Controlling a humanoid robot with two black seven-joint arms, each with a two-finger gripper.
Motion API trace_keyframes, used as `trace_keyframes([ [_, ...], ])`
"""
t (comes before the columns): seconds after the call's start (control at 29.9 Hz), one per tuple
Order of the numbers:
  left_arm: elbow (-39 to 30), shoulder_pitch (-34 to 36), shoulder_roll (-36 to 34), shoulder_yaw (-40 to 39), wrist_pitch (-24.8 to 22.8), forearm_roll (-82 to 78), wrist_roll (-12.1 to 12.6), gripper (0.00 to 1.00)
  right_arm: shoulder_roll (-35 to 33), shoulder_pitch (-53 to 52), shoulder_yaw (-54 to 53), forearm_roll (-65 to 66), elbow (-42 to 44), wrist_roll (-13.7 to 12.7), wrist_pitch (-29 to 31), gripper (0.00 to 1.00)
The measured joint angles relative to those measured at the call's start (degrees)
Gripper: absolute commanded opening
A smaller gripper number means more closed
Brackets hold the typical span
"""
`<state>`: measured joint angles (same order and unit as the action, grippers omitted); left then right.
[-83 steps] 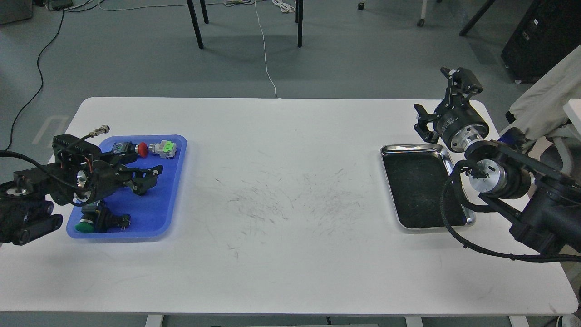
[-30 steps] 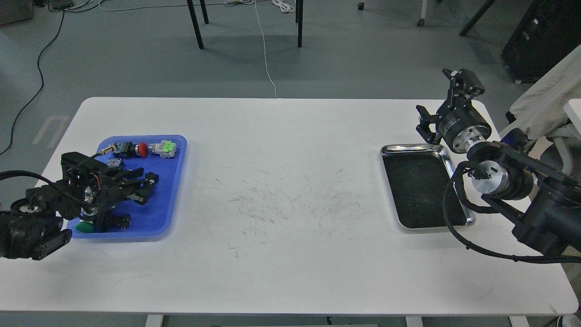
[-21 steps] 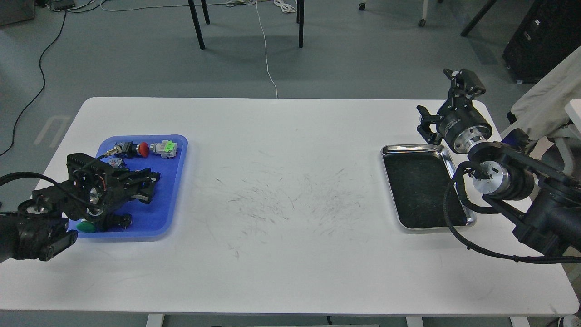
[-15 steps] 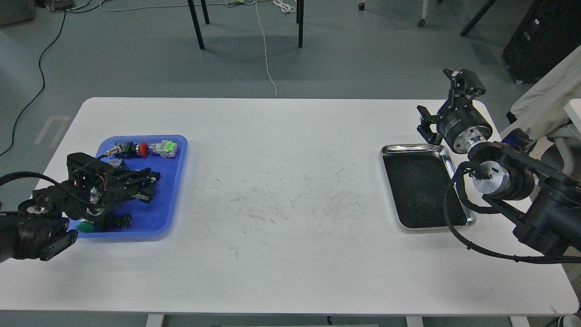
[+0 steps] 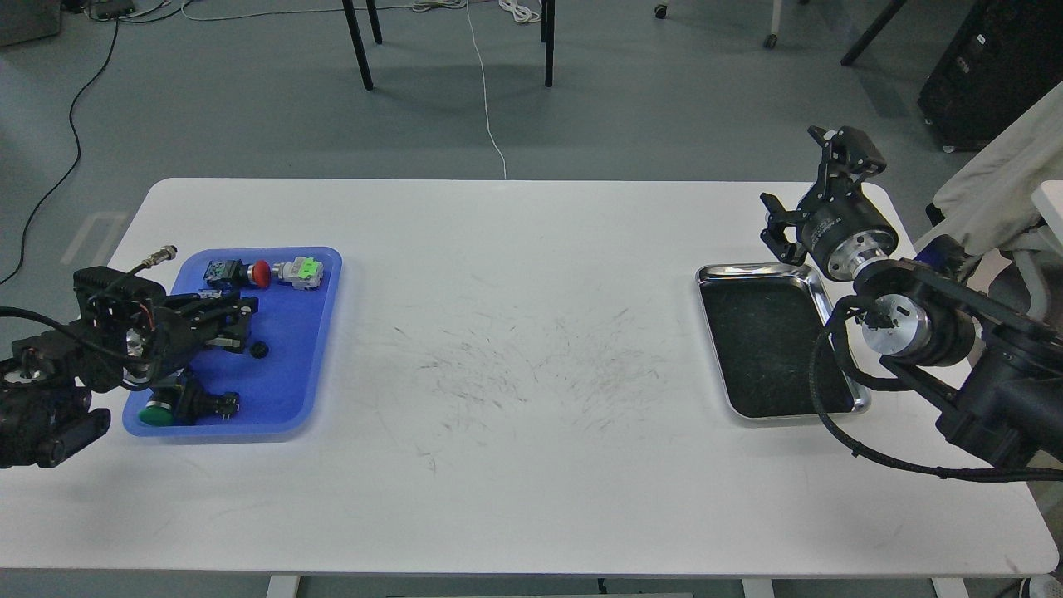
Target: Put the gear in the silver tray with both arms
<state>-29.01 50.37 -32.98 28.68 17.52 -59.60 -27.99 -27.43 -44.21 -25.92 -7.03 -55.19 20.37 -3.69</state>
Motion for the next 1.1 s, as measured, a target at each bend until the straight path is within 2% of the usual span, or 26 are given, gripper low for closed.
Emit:
trace_keyframes([
  [0.17, -7.42, 0.99, -5.42, -11.38, -4.33, 2.64, 0.01, 0.1, -0.06, 0.0, 0.0, 0.0, -0.08, 0.0, 0.0, 0.99],
  [0.27, -9.56, 1.34, -6.68, -17.45, -6.65, 3.68, 0.0, 0.1, -0.24, -0.01, 0.0, 0.0, -0.15, 0.0, 0.0, 0.99],
  [0.43, -14.59, 1.58, -8.96, -26.25, -8.21, 5.45, -0.01, 0.1, -0.32, -0.09, 0.0, 0.0, -0.23, 0.0, 0.0, 0.99],
  [0.6, -16.7, 3.14, -8.43, -27.21, -8.44, 5.46, -0.01, 0.1, -0.23, -0.39, 0.03, 0.0, -0.21, -0.1, 0.0, 0.99],
  [0.74, -17.44, 6.96, -6.36, -27.05, -10.72, 5.39, -0.01, 0.1, -0.09, -0.85, 0.11, 0.0, -0.04, -0.22, -0.13, 0.99],
  [0.84, -17.57, 9.91, -3.39, -26.76, -12.84, 5.4, -0.01, 0.1, -0.04, -0.99, 0.17, 0.0, -0.01, -0.25, -0.25, 0.99],
  [0.97, -17.48, 12.45, 0.28, -26.24, -13.43, 4.67, -0.01, 0.1, -0.38, -1.16, 0.21, 0.0, 0.09, -0.34, -0.27, 0.99],
  [1.1, -17.54, 15.43, 7.26, -22.79, -13.53, 2.89, -0.02, 0.1, -0.83, -2.16, 0.26, 0.0, 0.47, -0.46, -0.32, 0.99],
])
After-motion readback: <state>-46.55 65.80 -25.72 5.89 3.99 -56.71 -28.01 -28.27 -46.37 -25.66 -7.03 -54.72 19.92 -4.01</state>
